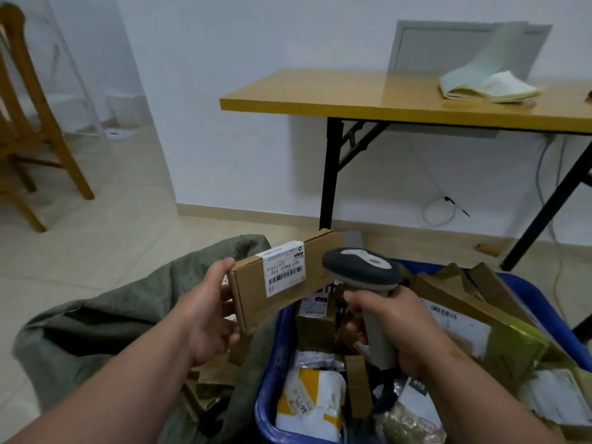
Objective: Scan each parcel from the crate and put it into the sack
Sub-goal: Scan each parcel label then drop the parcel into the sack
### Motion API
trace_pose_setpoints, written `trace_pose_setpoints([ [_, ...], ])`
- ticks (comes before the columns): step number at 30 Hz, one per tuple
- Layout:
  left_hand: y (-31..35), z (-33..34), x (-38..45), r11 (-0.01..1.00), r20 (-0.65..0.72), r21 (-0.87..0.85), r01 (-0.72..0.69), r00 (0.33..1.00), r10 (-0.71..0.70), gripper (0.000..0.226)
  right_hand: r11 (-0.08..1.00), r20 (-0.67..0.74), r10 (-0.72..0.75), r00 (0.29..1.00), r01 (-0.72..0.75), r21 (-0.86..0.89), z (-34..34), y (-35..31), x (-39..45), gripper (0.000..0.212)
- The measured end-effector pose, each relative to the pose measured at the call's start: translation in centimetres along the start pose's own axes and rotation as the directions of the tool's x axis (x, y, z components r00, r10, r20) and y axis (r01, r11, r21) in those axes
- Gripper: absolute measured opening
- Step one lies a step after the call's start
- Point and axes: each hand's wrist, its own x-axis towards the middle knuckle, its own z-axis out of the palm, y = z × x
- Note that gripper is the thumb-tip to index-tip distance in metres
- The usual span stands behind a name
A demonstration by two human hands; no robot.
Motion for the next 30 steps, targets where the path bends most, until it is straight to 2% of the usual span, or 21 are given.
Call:
trace_pose_setpoints([
  [10, 0.4, -1.5, 1.6, 0.996, -0.003, -0.053, 0.078, 0.997, -0.078, 0.076, 0.987, 0.138, -0.054, 0.989, 0.074, -0.142, 2.1, -0.4, -0.5, 0.018],
  [18, 0.1, -2.6, 1.7, 0.995, -0.007, -0.050, 0.087, 0.996, -0.088, 0.078, 0.959, 0.183, -0.050, 0.982, 0.099, -0.266, 3.0, -0.7, -1.0, 0.008],
  [30, -0.1, -3.8, 2.0, 0.995, -0.010, -0.047, 0.093, 0.996, -0.094, 0.080, 0.943, 0.198, -0.046, 0.979, 0.108, -0.316, 3.9, -1.3, -1.3, 0.003],
])
